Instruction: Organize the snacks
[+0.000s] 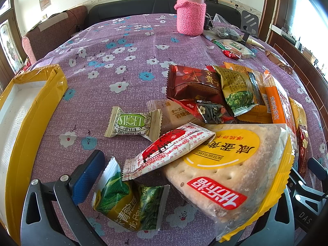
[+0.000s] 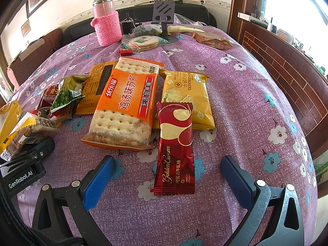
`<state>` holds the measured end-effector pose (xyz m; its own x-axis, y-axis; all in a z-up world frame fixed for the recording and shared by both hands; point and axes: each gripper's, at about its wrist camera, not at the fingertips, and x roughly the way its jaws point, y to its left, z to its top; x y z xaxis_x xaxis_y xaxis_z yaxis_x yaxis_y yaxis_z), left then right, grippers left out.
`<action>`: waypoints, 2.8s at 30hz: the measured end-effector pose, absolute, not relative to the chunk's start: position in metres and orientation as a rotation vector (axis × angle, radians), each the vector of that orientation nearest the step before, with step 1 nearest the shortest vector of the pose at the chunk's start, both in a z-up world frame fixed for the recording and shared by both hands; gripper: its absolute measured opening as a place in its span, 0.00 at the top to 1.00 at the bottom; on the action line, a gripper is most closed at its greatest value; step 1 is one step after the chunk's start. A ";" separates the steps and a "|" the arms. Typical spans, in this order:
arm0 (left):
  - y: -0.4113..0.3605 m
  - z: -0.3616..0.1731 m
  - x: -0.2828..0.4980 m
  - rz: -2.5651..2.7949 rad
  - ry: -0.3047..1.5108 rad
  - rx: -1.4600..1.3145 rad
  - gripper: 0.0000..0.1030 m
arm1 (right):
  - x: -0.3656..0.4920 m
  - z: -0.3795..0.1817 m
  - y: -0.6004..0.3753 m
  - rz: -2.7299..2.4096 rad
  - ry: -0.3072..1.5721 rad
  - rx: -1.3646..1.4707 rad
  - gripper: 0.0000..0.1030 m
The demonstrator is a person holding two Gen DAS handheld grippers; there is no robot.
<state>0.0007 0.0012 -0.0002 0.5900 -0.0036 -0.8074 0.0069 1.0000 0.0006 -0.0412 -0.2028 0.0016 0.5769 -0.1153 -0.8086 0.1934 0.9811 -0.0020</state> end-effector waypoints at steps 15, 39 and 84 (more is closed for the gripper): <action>0.001 0.000 0.001 -0.006 0.940 0.004 0.00 | -0.041 0.002 -0.203 -0.181 0.939 0.090 0.00; 0.001 0.000 0.001 -0.006 0.940 0.004 0.00 | -0.038 0.001 -0.202 -0.188 0.938 0.096 0.00; 0.044 0.042 -0.059 -0.216 0.881 -0.097 0.06 | -0.033 0.002 -0.207 -0.167 0.965 0.103 0.00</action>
<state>-0.0590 0.0441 0.0420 0.6162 -0.2272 -0.7541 0.1478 0.9738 -0.1726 -0.0335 -0.2072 0.0025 0.5581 -0.0958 -0.8242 0.1873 0.9822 0.0127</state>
